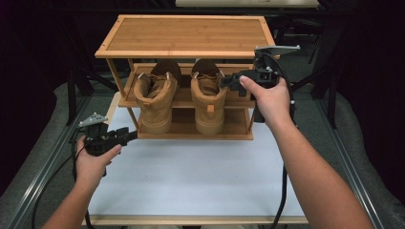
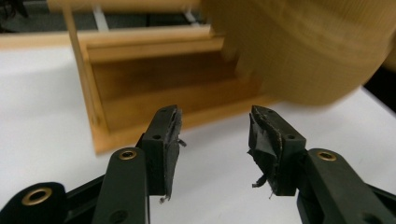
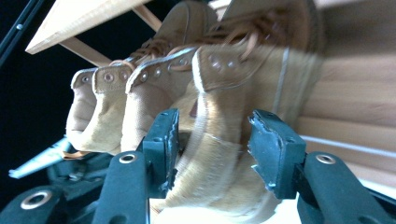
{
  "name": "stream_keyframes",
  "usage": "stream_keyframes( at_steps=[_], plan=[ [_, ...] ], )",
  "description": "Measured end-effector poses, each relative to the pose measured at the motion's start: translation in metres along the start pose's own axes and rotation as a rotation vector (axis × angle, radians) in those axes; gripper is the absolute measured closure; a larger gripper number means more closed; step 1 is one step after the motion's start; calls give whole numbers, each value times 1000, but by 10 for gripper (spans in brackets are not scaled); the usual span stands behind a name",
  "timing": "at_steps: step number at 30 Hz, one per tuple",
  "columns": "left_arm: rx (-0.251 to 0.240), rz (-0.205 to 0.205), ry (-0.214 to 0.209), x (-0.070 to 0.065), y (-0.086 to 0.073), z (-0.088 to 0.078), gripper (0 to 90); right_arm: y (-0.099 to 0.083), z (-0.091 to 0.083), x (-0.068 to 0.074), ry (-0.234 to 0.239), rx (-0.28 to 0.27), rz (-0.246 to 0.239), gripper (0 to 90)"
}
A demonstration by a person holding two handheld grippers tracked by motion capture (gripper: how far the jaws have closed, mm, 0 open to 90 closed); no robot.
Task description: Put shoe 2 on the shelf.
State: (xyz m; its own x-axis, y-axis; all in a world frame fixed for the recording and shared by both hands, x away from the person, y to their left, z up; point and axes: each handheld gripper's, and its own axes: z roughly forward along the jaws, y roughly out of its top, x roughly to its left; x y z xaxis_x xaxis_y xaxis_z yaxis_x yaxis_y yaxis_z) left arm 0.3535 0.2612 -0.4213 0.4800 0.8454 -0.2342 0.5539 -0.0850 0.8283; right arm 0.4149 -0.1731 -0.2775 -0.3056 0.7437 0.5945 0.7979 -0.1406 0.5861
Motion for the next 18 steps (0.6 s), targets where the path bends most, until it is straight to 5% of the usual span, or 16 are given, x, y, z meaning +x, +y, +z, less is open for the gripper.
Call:
stream_keyframes(
  at_steps=[6,9,12,13,18],
  plan=[
    [-16,16,21,-4,30,2,591,0,-20,-10,10,-56,-58,540],
    [-6,23,39,-7,42,8,670,-3,-23,-15,-27,-74,-96,552],
    [-25,7,38,-6,52,14,787,-9,-16,-26,-84,-91,-135,628],
    [-34,2,33,-6,58,19,840,-14,-7,-34,-99,-82,-143,718],
    [-28,-8,32,-5,66,34,887,-27,20,-52,-110,-72,-141,881]
  ],
)
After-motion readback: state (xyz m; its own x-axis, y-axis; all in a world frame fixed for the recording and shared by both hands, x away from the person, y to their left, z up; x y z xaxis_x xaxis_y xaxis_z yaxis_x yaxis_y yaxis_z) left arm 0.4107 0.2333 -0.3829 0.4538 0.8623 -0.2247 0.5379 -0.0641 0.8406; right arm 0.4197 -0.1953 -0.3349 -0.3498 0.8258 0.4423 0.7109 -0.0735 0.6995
